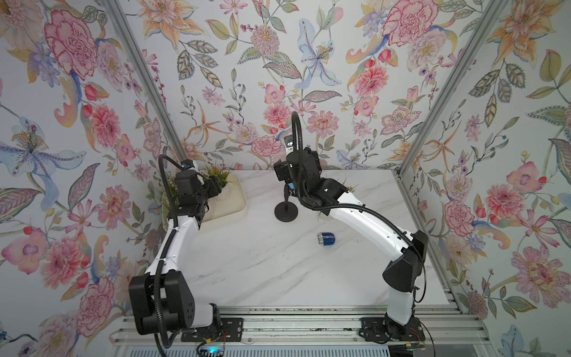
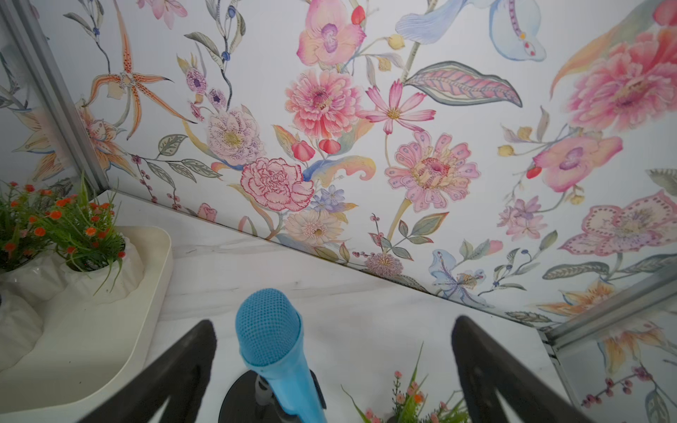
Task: Put the potted gypsophila into the storage box
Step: Place the baby's breath potted plant at the storage box, then move the baby's breath potted plant to the center of the board.
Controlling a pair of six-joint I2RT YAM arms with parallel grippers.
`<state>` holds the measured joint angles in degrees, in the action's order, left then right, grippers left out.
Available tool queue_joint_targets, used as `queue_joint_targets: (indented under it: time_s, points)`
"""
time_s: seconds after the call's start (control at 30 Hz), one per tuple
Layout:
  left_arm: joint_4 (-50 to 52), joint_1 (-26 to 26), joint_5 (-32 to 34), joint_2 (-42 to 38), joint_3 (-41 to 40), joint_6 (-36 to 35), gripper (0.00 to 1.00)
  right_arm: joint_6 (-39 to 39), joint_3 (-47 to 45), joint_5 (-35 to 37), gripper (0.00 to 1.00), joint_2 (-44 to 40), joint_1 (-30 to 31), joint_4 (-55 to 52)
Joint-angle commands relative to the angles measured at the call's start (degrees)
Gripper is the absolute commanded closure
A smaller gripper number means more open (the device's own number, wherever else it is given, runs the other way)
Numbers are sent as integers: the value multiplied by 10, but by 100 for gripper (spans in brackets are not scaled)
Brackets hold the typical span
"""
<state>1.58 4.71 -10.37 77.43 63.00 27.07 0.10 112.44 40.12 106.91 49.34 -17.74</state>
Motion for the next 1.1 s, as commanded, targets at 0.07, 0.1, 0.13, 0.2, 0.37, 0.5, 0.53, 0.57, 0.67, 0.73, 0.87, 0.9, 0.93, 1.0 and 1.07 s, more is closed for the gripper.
queue_joint_targets:
  time_s: [0.07, 0.1, 0.13, 0.2, 0.37, 0.5, 0.53, 0.57, 0.67, 0.73, 0.87, 0.9, 0.93, 1.0, 1.07]
  points:
    - [-92, -92, -36, -61, -16, -41, 22, 266, -117, -87, 0, -120, -135, -96]
    - [-101, -110, -27, -61, -12, -46, 21, 302, -151, -118, 0, -141, -165, -99]
    - [-115, -127, -23, -60, -6, -48, 20, 336, -192, -149, 1, -163, -197, -100]
    - [-148, -152, -17, -54, 4, -45, 19, 376, -259, -190, 1, -199, -245, -99]
    - [-160, -235, 11, 0, 76, -74, 18, 366, -340, -224, 1, -246, -307, -114]
    - [-81, -300, 13, 69, 169, -92, 18, 371, -374, -269, 1, -243, -362, -118]
    - [-52, -316, 17, 83, 188, -99, 18, 366, -376, -273, 1, -238, -372, -118]
    - [-20, -332, 27, 92, 202, -107, 19, 360, -375, -278, 1, -230, -381, -117]
    - [64, -367, 58, 107, 219, -103, 19, 334, -357, -296, 1, -194, -404, -116]
    - [109, -384, 75, 106, 207, -76, 19, 318, -340, -323, 1, -163, -421, -108]
    - [188, -426, 108, 103, 163, 3, 21, 287, -285, -416, 1, -89, -456, -91]
    - [194, -437, 110, 101, 149, 27, 21, 279, -270, -436, 1, -67, -462, -90]
    - [195, -447, 105, 100, 125, 52, 22, 269, -251, -459, 1, -43, -468, -90]
    - [179, -468, 104, 98, 80, 99, 23, 243, -215, -521, 2, 3, -477, -87]
    - [155, -487, 110, 99, 41, 136, 24, 214, -177, -566, 2, 52, -483, -81]
